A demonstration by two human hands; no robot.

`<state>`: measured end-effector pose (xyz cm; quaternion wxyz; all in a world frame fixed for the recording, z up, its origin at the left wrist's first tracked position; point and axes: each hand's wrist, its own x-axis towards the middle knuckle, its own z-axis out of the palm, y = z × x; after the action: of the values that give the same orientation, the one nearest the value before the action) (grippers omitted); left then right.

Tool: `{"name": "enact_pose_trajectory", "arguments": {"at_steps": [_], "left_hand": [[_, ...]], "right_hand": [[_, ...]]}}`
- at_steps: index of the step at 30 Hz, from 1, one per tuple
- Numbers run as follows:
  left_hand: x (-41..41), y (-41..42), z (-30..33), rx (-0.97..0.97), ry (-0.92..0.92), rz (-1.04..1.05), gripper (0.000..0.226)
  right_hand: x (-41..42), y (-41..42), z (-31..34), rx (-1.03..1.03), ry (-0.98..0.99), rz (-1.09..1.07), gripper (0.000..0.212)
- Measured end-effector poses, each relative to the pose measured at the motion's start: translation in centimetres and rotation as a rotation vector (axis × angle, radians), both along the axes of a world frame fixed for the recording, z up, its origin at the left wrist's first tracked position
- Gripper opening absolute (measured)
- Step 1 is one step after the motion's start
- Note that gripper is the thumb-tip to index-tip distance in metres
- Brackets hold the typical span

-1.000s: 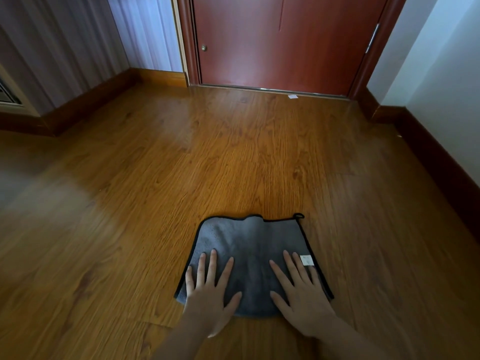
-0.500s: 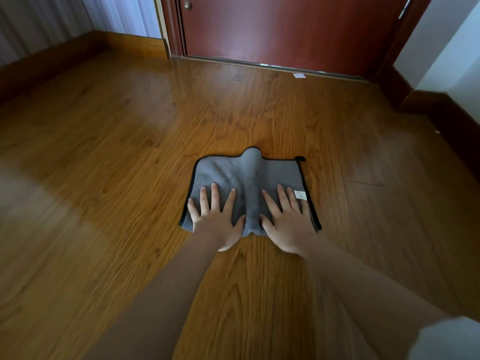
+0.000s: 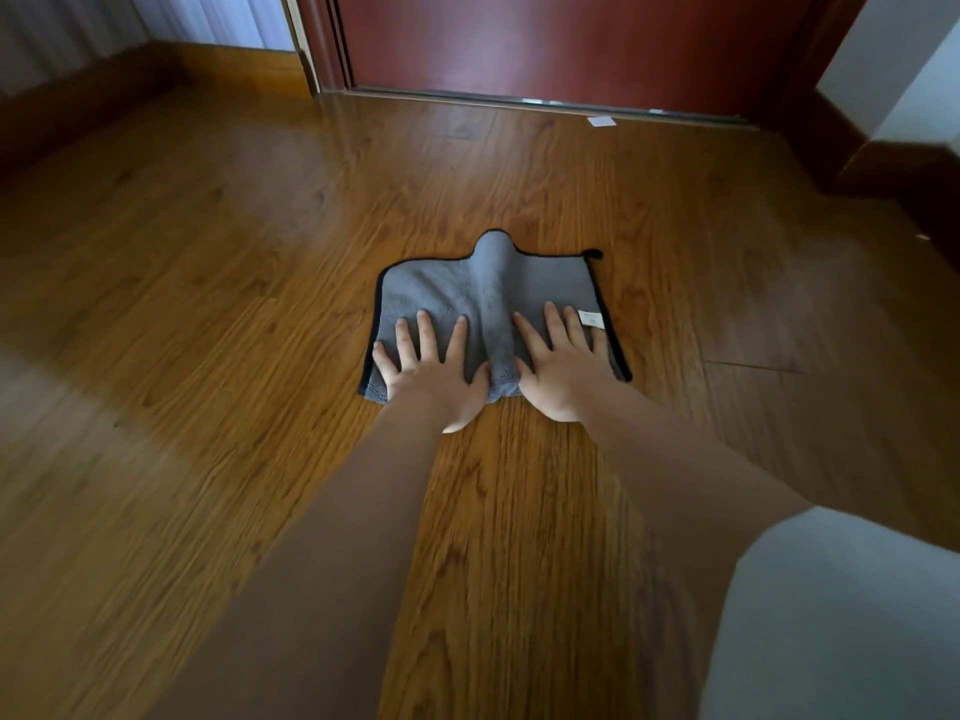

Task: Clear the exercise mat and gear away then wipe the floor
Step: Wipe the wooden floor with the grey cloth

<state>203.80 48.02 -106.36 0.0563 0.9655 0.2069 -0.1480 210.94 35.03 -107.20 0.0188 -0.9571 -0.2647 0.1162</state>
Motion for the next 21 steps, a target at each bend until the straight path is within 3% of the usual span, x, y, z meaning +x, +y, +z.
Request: {"name": "enact_pose_trajectory", "arguments": {"at_steps": [12, 21], "left_hand": [[-5.5, -2.6, 0.2, -0.015, 0.029, -0.005, 0.065], [-14.7, -4.9, 0.4, -0.038, 0.031, -0.041, 0.065]], "right_hand": [[-6.0, -2.6, 0.3, 0.018, 0.023, -0.008, 0.059], [-14.3, -5.4, 0.4, 0.019, 0.042, -0.005, 0.061]]}}
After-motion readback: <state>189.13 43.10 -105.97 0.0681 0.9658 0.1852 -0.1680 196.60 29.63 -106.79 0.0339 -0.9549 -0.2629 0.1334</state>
